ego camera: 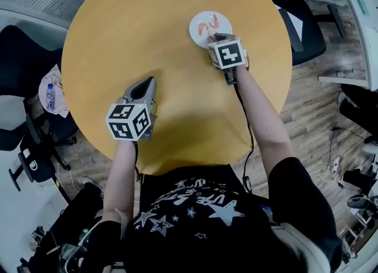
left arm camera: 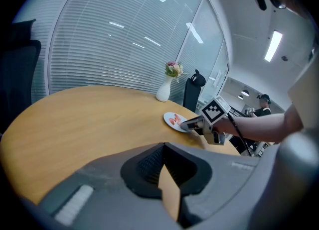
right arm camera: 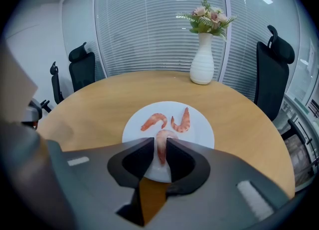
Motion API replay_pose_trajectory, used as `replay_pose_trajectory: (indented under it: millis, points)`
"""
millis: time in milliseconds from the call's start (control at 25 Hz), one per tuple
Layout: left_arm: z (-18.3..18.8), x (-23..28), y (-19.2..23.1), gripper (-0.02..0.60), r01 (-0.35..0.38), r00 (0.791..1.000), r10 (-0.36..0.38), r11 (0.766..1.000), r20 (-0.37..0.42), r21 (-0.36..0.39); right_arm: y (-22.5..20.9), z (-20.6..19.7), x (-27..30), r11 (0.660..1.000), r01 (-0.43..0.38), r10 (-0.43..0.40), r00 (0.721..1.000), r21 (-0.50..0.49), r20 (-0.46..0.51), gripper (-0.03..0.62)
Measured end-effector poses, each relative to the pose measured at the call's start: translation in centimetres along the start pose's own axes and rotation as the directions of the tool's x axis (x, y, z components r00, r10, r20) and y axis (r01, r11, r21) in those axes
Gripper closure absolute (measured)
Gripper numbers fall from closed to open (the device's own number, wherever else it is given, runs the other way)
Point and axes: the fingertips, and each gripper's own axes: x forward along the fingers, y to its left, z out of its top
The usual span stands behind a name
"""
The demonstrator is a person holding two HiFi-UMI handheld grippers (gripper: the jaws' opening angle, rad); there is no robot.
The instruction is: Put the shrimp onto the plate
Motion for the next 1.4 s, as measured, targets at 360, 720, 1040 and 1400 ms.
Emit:
replay_pose_trajectory:
  millis: [360, 720, 1040, 1400]
  points:
    - [-0.2, -1.4, 1.1, 0.580, -0.030, 1.000, 0.030, 0.999, 0.007, -0.025, -0.2, 0.1, -0.5, 0.999, 0.011, -0.012, 1.000, 0.033, 0.020, 0.477]
    - [-0.3, -3.5, 1.3, 0.580, 0.015, 0.999, -0.014, 1.000, 0.039, -0.024, 1.1, 0.7, -4.2, 0.994, 0.060, -0.066, 0.995, 0.091, 0.070, 0.477]
    - [0.6, -6.1, 0.5, 0.580, 0.085, 0.993, -0.085, 0.996, 0.083, 0.006, 3.1, 0.6, -9.2, 0.984, 0.112, -0.128, 0.985, 0.137, 0.117, 0.477]
    - [0.1, -10.6, 0.0, 0.580, 0.187, 0.977, -0.193, 0.980, 0.086, 0.065, 7.4, -2.0, -14.7, 0.959, 0.165, -0.205, 0.966, 0.232, 0.159, 0.477]
